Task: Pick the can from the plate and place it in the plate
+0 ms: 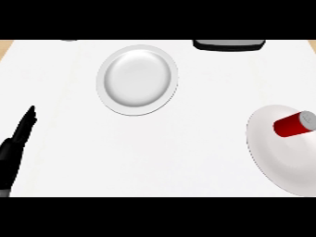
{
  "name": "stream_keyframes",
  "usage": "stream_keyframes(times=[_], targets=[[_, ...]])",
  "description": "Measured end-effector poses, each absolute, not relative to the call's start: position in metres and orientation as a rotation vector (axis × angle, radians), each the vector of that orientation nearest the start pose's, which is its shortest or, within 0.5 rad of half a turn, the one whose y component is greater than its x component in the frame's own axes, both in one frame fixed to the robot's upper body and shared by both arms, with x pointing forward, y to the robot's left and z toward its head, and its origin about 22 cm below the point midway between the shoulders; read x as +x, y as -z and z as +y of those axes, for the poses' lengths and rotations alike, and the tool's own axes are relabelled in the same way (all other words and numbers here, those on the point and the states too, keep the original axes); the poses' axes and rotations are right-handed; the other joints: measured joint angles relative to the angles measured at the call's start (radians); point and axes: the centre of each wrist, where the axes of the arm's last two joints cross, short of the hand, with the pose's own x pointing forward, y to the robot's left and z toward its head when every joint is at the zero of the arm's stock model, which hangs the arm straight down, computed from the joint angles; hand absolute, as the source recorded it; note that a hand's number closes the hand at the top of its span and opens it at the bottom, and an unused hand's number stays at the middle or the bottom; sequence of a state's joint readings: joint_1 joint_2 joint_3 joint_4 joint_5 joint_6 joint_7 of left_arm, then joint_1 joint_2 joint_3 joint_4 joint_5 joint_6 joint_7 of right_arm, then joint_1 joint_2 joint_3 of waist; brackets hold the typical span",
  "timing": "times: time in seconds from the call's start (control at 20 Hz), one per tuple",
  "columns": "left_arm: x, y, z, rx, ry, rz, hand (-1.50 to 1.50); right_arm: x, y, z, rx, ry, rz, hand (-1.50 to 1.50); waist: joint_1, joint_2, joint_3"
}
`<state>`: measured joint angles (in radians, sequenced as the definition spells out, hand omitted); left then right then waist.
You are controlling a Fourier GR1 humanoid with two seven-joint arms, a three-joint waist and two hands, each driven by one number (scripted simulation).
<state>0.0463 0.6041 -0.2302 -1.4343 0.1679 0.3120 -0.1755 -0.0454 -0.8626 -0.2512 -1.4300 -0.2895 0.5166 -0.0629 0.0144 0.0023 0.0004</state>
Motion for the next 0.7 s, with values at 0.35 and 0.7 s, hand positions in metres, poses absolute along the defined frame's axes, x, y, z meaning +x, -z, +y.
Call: stream_keyframes(times=[0.35,0.7], targets=[[0.224,0.003,0.331,0.462,0.301,-1.523,0.00,0.266,-0.129,-0.451,-0.268,-0.805,-1.355,-1.50,0.002,0.001,0.000],[0.219,0.006,0.329,0.459,0.298,-1.513,0.00,0.291,-0.106,-0.458,-0.252,-0.890,-1.307,-1.50,0.000,0.000,0.000]])
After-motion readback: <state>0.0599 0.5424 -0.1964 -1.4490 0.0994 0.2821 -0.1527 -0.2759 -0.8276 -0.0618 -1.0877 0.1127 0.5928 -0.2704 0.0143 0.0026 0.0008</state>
